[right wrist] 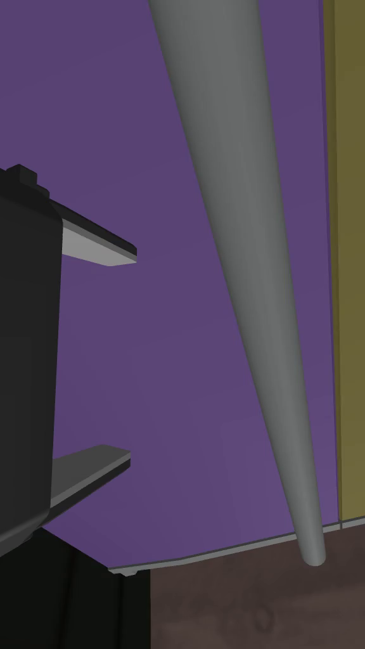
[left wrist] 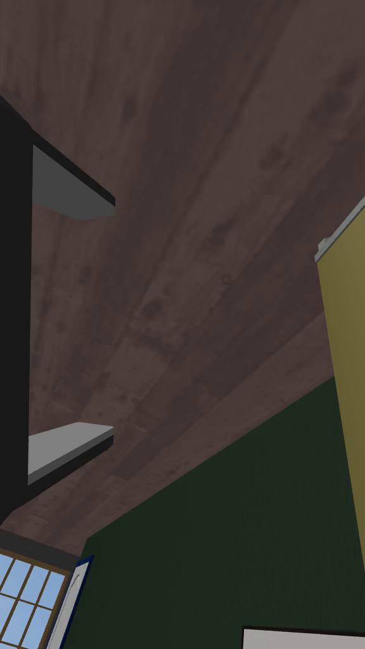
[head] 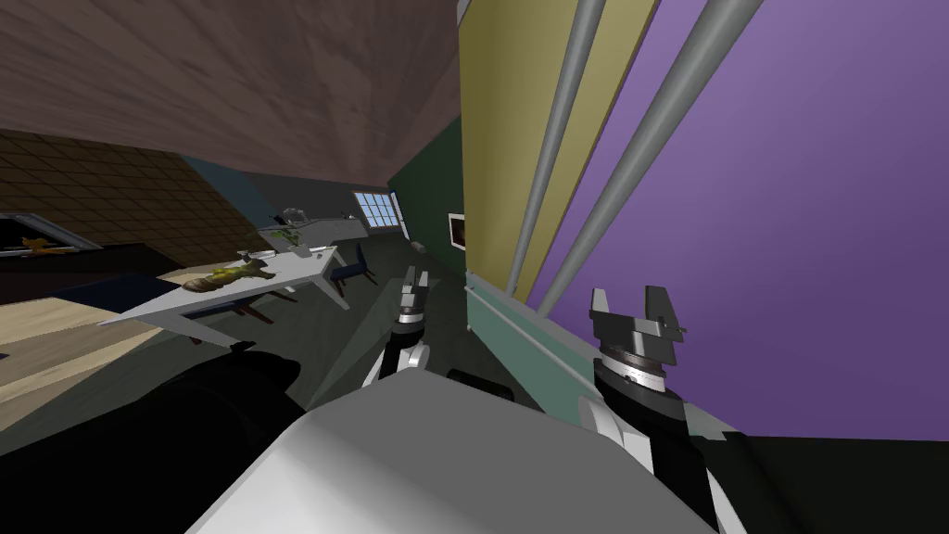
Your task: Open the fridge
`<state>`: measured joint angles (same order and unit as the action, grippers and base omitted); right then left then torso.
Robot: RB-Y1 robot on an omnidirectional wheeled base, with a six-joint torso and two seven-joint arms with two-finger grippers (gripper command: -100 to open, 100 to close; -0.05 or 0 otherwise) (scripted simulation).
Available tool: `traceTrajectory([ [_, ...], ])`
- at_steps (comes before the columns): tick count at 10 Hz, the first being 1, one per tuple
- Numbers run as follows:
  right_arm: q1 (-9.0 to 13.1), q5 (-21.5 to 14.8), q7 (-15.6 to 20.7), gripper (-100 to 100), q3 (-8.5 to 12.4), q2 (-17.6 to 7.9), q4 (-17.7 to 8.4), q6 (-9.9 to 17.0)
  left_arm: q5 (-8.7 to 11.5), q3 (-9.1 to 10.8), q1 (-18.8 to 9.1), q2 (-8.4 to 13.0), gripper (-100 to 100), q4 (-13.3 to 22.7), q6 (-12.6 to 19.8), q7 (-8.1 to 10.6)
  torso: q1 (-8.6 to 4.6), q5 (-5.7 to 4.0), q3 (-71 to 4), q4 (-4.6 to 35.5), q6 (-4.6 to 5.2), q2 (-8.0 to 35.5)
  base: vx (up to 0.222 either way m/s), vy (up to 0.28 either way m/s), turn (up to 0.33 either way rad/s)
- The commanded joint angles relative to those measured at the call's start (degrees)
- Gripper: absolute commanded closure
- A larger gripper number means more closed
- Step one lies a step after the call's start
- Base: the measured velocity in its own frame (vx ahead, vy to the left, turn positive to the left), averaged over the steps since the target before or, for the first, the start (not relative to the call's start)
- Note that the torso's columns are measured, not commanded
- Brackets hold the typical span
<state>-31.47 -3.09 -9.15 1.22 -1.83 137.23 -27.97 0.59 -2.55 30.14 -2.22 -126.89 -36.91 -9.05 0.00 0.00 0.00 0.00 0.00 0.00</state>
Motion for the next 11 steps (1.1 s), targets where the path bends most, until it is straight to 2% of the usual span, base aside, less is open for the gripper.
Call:
traceTrajectory([
  [1, 0.0, 0.0, 0.0, 0, 0.0, 0.0, 0.0, 0.0, 0.0, 0.00, 0.0, 0.0, 0, 0.0, 0.0, 0.00, 0.00, 0.00, -4.7, 2.3, 0.00, 2.3, 0.000, 0.000, 0.000],
  [9, 0.0, 0.0, 0.0, 0, 0.0, 0.0, 0.0, 0.0, 0.0, 0.00, 0.0, 0.0, 0, 0.0, 0.0, 0.00, 0.00, 0.00, -70.7, 35.4, 0.00, 35.4, 0.000, 0.000, 0.000],
  [10, -0.3, -1.1, 0.9, -100, 0.7, -2.3, 0.1, 0.0, 0.0, 0.00, 0.0, 0.0, 0, 0.0, 0.0, 0.00, 0.00, 0.00, -79.2, 39.6, 0.00, 39.6, 0.025, 0.025, -0.033],
  [11, -0.5, -1.8, 1.5, -100, 1.1, -3.2, 0.2, 0.1, 0.0, 0.00, 0.0, 0.0, 0, 0.0, 0.0, 0.00, 0.07, 0.02, -83.2, 41.5, 0.01, 41.5, 0.043, 0.053, -0.054],
])
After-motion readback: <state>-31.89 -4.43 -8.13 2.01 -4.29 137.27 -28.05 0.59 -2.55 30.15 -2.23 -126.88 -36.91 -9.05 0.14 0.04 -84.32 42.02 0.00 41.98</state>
